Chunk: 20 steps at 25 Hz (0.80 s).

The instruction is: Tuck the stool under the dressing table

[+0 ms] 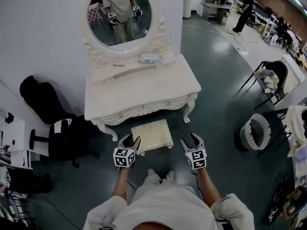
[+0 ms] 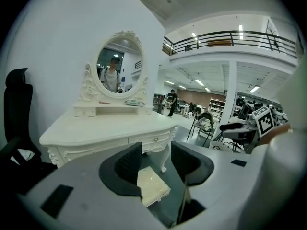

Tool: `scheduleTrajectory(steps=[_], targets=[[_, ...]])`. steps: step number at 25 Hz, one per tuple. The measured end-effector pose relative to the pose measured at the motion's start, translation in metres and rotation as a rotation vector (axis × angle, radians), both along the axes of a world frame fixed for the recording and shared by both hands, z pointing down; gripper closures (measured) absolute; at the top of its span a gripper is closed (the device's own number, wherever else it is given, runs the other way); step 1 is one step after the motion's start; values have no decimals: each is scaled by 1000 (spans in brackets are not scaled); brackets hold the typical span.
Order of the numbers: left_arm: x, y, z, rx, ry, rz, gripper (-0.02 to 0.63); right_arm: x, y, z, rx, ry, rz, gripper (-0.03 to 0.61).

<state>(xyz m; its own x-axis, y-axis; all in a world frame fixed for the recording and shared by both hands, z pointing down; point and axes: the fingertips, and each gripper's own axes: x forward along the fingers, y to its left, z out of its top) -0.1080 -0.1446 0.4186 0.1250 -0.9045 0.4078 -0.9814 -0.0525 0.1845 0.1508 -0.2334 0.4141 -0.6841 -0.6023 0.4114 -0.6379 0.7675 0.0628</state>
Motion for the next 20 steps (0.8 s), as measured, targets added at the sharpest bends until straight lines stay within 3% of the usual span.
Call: scheduleTrajectory(steps=[11, 20], targets=[[-80, 0, 1, 12, 18, -68, 423, -99, -12, -3, 3, 21, -98, 359], [-107, 3, 10, 9, 35, -74, 423, -135, -10, 3, -2, 51, -133, 359]])
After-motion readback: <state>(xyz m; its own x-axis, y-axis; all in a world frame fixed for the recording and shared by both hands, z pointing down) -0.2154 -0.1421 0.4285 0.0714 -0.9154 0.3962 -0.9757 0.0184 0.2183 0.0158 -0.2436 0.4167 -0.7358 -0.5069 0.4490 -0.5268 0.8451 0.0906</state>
